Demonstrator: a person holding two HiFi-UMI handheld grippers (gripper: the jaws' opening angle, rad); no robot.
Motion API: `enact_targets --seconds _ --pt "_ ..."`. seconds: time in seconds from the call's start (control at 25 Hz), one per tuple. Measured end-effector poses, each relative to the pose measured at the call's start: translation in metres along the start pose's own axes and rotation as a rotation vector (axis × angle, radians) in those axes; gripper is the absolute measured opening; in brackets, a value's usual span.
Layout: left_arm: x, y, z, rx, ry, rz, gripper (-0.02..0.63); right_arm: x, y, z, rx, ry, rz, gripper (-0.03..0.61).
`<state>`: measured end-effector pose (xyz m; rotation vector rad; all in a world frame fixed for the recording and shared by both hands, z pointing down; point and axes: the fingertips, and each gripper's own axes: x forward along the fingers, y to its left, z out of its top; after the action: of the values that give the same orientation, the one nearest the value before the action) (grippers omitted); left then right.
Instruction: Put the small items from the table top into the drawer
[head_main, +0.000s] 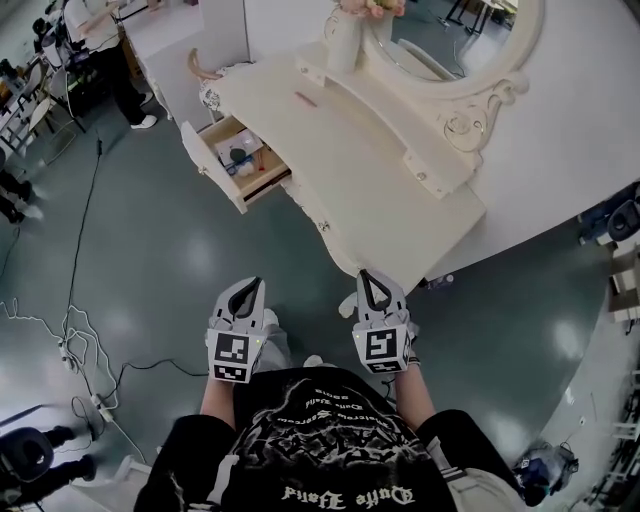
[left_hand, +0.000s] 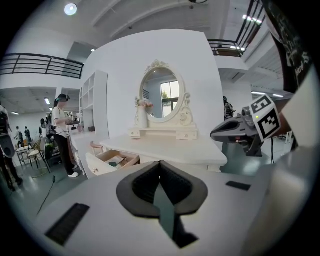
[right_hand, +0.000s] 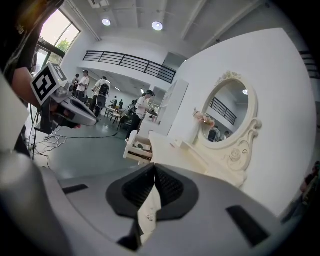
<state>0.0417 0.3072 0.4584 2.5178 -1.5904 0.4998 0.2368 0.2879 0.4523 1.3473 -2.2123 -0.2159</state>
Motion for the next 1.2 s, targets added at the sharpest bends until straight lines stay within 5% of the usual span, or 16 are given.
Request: enact_targets --seconds 0.44,1.2 --pt "0.045 0.055 0.01 0.018 0.002 -0.043 0.015 0.059 0.003 0.012 0.097 0.031 -0.027 0.011" --pt "0.089 0.151 0.015 0.051 -0.02 -0.137 0.015 0.139 0.027 0.051 0.105 0.092 -0.09 0.011"
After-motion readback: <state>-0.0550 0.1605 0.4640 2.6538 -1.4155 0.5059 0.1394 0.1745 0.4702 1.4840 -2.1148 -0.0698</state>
